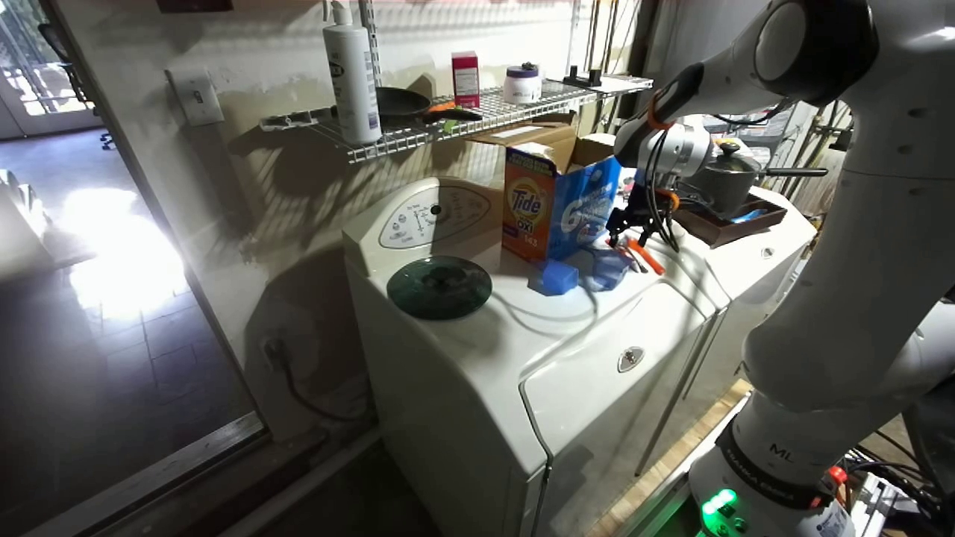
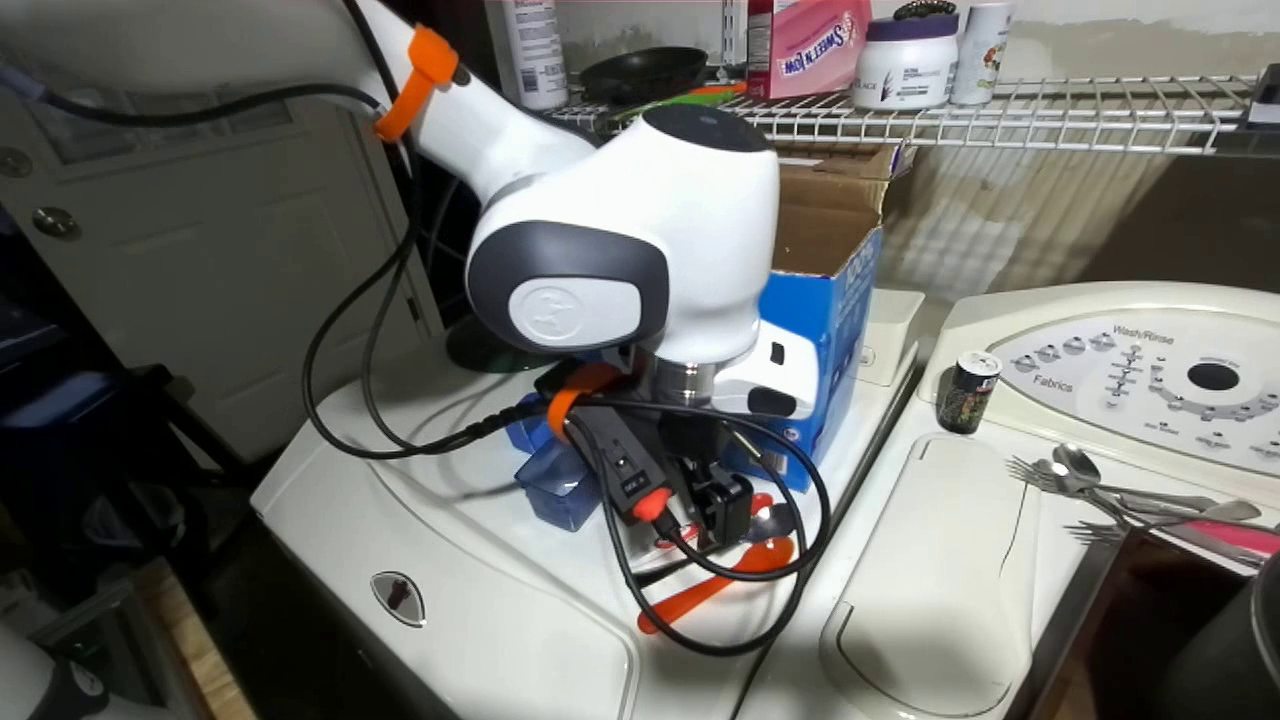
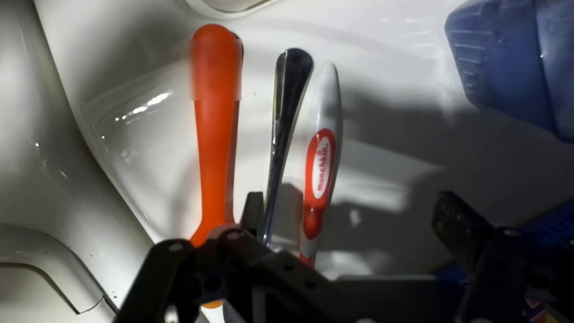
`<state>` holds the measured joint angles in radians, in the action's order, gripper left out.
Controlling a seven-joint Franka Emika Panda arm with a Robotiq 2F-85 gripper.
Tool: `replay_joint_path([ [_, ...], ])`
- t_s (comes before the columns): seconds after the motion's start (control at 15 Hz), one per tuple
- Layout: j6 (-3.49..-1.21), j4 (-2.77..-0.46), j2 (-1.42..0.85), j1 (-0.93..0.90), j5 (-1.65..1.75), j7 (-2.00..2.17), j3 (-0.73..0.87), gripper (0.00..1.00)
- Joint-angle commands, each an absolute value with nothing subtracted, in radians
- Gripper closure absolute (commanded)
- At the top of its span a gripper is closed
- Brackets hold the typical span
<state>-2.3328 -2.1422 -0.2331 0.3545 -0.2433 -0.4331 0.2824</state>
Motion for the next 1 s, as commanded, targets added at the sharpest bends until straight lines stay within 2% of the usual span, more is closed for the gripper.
replay_joint_path([
  [0.0,-2.358,-2.11,-0.279,0.388,-0.284,-0.485,0.246,0.27],
  [0.07,-2.36,-2.109,-0.284,0.392,-0.282,-0.487,0.242,0.34],
  [0.33,-2.359,-2.103,-0.299,0.405,-0.279,-0.496,0.226,0.44],
  [0.47,-2.357,-2.1,-0.302,0.409,-0.276,-0.498,0.222,0.7],
  [0.53,-2.357,-2.099,-0.305,0.411,-0.275,-0.497,0.221,0.72],
  [0.67,-2.354,-2.096,-0.308,0.414,-0.273,-0.494,0.22,0.39],
  [0.8,-2.352,-2.093,-0.311,0.417,-0.273,-0.492,0.219,0.34],
  [0.93,-2.351,-2.089,-0.316,0.42,-0.272,-0.489,0.219,0.19],
])
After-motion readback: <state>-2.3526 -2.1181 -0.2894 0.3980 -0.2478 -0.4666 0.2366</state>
